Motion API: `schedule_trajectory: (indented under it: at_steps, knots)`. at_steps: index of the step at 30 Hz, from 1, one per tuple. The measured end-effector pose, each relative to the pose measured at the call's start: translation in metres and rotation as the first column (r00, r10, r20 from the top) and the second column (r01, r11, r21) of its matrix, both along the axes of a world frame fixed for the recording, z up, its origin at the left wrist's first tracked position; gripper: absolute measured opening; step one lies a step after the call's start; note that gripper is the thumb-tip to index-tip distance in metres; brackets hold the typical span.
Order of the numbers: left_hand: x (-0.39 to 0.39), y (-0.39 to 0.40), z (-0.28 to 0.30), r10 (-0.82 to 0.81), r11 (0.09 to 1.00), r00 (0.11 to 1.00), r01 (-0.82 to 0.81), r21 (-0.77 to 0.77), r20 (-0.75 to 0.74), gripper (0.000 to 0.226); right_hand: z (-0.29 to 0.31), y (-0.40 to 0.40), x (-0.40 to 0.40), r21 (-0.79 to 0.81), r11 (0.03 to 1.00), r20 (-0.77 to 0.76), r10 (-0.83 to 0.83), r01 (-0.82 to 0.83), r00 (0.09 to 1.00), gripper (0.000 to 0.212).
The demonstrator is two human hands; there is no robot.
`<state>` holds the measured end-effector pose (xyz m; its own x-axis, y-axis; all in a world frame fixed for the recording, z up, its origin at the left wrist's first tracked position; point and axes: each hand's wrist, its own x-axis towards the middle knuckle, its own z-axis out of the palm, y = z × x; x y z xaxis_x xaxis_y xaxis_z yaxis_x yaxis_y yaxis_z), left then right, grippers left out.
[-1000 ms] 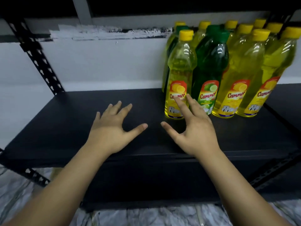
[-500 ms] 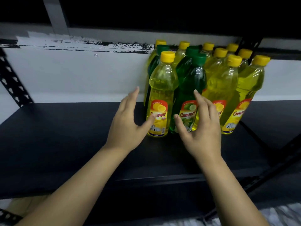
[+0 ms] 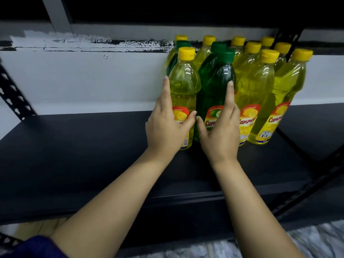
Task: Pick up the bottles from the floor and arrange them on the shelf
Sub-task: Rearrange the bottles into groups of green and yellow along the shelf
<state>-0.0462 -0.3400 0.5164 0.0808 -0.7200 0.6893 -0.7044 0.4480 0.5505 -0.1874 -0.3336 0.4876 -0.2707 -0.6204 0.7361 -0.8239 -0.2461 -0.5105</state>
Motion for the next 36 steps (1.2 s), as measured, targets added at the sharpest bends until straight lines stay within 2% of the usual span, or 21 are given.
schedule_trajectory:
  at_steps: [5, 12, 17, 22, 25, 29, 36]
  knots:
    - [0.025, 0.004, 0.003, 0.031, 1.0, 0.999, -0.031, 0.005, 0.022, 0.104, 0.0, 0.007, 0.001, -0.023, 0.998, 0.032, 0.063, -0.062, 0.998, 0.109]
    - [0.095, 0.019, 0.001, 0.07, 0.997, 0.997, -0.071, 0.023, 0.024, 0.108, 0.005, 0.007, 0.005, -0.088, 0.954, 0.089, 0.296, -0.288, 0.951, 0.118]
    - [0.154, 0.038, -0.002, 0.127, 0.99, 0.984, -0.118, 0.075, -0.125, 0.113, 0.005, 0.002, 0.039, -0.118, 0.901, 0.077, 0.428, -0.418, 0.901, 0.12]
    - [0.171, 0.043, -0.013, 0.173, 0.985, 0.96, -0.173, 0.019, -0.222, 0.125, 0.003, -0.001, 0.089, -0.185, 0.858, 0.09, 0.5, -0.479, 0.861, 0.111]
    - [0.169, 0.034, -0.013, 0.172, 0.982, 0.944, -0.187, -0.026, -0.282, 0.113, 0.003, -0.003, 0.121, -0.227, 0.836, 0.093, 0.529, -0.499, 0.844, 0.11]
    - [0.184, 0.031, -0.015, 0.177, 0.976, 0.952, -0.202, -0.079, -0.248, 0.106, 0.002, -0.008, 0.163, -0.205, 0.801, 0.117, 0.591, -0.563, 0.798, 0.111]
    - [0.251, 0.019, -0.014, 0.235, 0.961, 0.951, -0.259, -0.098, -0.202, 0.105, 0.003, -0.036, 0.22, -0.147, 0.813, 0.139, 0.581, -0.563, 0.802, 0.11]
